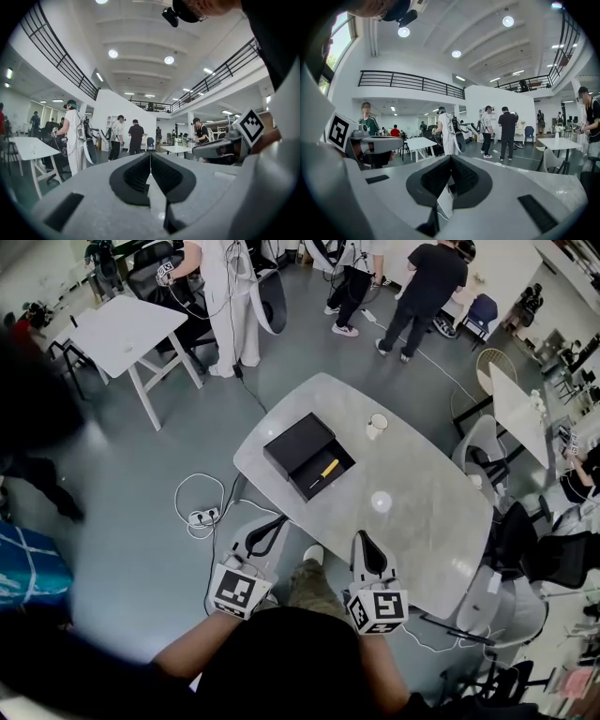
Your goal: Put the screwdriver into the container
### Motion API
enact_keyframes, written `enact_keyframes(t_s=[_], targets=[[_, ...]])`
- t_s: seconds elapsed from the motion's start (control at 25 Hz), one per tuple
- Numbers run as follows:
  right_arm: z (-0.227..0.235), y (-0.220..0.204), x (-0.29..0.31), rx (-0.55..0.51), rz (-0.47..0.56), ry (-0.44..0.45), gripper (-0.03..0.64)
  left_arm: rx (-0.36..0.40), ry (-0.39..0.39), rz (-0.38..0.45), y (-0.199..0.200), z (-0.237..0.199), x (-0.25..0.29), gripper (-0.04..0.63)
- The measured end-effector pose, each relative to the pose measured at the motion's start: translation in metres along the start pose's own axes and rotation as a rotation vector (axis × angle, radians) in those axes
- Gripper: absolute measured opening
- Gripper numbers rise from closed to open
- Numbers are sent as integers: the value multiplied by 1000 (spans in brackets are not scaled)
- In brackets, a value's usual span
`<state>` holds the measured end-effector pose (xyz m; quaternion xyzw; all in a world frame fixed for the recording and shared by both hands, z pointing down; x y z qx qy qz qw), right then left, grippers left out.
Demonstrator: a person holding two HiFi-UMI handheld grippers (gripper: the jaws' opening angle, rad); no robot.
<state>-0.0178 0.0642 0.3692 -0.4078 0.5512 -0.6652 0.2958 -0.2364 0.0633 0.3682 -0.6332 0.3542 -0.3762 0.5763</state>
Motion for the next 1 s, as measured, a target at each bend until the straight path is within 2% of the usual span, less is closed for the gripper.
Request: enact_keyframes(t_s=[0.4, 0.52, 0.8, 1.0], targets=[[3, -4, -21, 3, 12, -43, 12, -17, -13, -6, -4, 14, -8, 20], [-1, -6, -28, -5, 11, -47, 12, 3, -13, 3, -9, 15, -15, 20], [-9, -7, -40, -7, 10, -71, 12, -15, -22, -1, -9, 17, -25, 20], [-13, -3, -42, -15, 10, -71, 12, 1, -44, 5, -2, 16, -24, 20]])
Point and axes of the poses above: the fingertips, and each gripper's own axes: x forward along the fingers, z to its right, y out of its top, the point moved 7 cm from there along -x, backward along the fingers, and after that the axes turned 4 degrees about y, right-handed, at the moved point
